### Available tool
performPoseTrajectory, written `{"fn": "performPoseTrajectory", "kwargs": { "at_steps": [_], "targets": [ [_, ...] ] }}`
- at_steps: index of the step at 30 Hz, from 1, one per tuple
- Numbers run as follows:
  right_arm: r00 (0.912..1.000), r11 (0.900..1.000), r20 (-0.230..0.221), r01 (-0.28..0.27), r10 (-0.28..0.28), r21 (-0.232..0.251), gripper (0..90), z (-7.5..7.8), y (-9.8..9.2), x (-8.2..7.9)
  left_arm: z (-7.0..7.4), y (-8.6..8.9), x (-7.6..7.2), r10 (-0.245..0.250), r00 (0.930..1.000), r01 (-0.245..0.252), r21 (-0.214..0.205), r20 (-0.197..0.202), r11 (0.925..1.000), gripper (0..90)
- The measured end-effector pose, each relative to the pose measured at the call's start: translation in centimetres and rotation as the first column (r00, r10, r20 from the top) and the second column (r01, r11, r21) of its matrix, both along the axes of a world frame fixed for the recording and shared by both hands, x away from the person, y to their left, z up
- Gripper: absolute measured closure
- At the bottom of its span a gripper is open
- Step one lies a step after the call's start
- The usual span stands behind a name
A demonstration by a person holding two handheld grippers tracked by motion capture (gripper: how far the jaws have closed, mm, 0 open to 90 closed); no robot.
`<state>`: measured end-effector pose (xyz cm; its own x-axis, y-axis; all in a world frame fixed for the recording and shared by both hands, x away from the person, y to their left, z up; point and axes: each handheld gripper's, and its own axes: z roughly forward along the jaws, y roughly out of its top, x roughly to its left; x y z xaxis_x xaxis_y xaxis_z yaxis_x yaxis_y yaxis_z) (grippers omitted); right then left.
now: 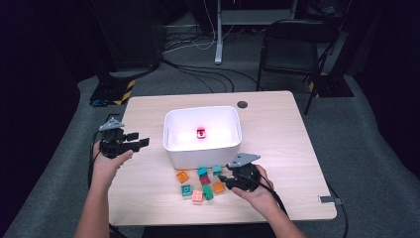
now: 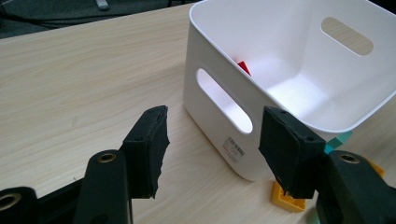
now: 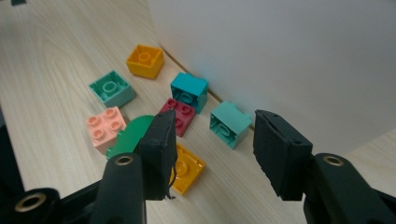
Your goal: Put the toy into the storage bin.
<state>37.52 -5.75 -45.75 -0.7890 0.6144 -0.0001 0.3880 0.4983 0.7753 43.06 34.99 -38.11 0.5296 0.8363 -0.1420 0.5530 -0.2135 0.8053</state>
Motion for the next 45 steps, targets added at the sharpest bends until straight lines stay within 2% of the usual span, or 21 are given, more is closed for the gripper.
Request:
{"fn": "performPoseTrajectory", "kwargs": {
  "at_steps": [3, 9, 16, 21, 24, 27, 33, 37, 41, 45],
  "targets": [
    [1.0, 0.9995, 0.003, 0.007, -0.007, -0.03, 48.7, -1.0, 0.2, 0.1, -0.1, -0.1, 0.0, -0.004, 1.0, 0.004, 0.004, -0.002, 1.0, 41.5],
    [0.999, 0.9995, -0.033, 0.03, -0.03, -0.004, 48.2, -2.5, 0.6, 0.1, -0.1, -0.1, 0.1, -0.001, 1.0, 0.001, 0.004, -0.003, 1.0, 41.5],
    [0.9974, 0.9993, -0.061, 0.036, -0.037, -0.014, 46.9, -3.8, 1.5, 0.0, -0.2, -0.1, 0.1, -0.003, 1.0, 0.003, 0.004, -0.004, 1.0, 41.5],
    [0.9963, 0.9986, -0.069, 0.051, -0.052, -0.013, 46.5, -4.2, 2.1, 0.1, -0.2, -0.1, 0.1, -0.002, 1.0, 0.002, 0.003, 0.0, 1.0, 41.5],
    [0.9946, 0.9987, -0.091, 0.05, -0.051, -0.012, 46.2, -4.4, 2.4, 0.1, -0.1, 0.0, 0.0, 0.004, 1.0, -0.004, -0.004, -0.003, 1.0, 41.5],
    [0.9941, 0.9986, -0.097, 0.045, -0.047, -0.028, 46.2, -4.6, 2.8, 0.1, -0.1, 0.1, 0.1, 0.002, 1.0, -0.002, -0.003, -0.001, 1.0, 41.5],
    [0.9964, 0.9969, -0.078, 0.027, -0.032, -0.074, 45.7, -5.2, 3.3, 0.0, -0.1, 0.1, 0.1, 0.001, 1.0, -0.001, -0.002, 0.001, 1.0, 41.5],
    [0.996, 0.9936, -0.079, 0.033, -0.042, -0.108, 46.3, -5.6, 3.4, -0.1, -0.1, 0.2, 0.0, 0.007, 1.0, -0.007, -0.01, 0.004, 0.9999, 41.5],
    [0.9955, 0.9924, -0.085, 0.032, -0.042, -0.119, 49.7, -5.7, 3.1, -0.2, -0.1, 0.2, 0.0, 0.006, 1.0, -0.006, -0.008, 0.002, 1.0, 41.5],
    [0.9954, 0.9919, -0.086, 0.03, -0.041, -0.123, 57.3, -5.6, 2.9, -0.3, -0.1, 0.1, 0.0, 0.002, 1.0, -0.002, -0.005, 0.002, 1.0, 41.5]
  ]
}}
